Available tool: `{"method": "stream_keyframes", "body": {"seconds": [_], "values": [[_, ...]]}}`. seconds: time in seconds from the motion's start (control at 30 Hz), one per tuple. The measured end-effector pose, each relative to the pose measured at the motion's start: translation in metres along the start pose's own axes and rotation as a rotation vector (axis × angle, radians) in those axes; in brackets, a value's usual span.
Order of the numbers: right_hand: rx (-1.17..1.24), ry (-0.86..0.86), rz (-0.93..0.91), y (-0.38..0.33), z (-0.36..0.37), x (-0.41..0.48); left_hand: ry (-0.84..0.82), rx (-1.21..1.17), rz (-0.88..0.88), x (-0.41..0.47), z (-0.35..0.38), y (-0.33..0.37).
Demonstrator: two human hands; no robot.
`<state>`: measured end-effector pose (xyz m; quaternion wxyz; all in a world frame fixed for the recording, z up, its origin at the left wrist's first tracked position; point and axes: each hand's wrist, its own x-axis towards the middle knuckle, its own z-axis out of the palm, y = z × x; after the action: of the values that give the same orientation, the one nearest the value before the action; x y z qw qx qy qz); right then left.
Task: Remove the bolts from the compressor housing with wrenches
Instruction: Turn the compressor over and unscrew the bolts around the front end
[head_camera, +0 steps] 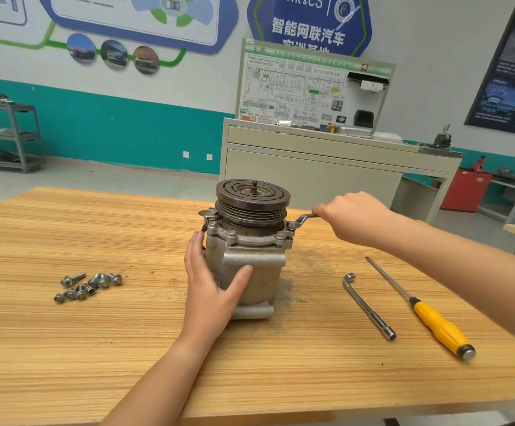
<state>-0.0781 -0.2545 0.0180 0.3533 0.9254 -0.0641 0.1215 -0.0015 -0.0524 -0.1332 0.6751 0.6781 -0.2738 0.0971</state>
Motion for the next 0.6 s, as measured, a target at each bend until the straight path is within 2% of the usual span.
{"method": "stream_keyframes", "body": {"seconds": [0.2, 0.3, 0.43, 0.5, 0.6], "values": [[0.449, 0.208, 0.077, -0.035, 0.031, 0.038, 0.011, 0.019, -0.016, 0.001, 0.0, -0.002], [0.551, 0.297, 0.09, -0.036, 0.032, 0.035, 0.003, 0.015, -0.015, 0.0, 0.0, -0.002], [0.79, 0.421, 0.332, -0.023, 0.026, 0.001, 0.004, 0.019, -0.01, 0.0, 0.001, -0.002], [0.831, 0.433, 0.354, -0.02, 0.017, -0.021, 0.007, 0.023, -0.009, 0.0, 0.001, -0.002], [0.689, 0.399, 0.299, -0.021, 0.001, -0.052, 0.002, 0.019, -0.006, 0.0, 0.001, -0.001]]}}
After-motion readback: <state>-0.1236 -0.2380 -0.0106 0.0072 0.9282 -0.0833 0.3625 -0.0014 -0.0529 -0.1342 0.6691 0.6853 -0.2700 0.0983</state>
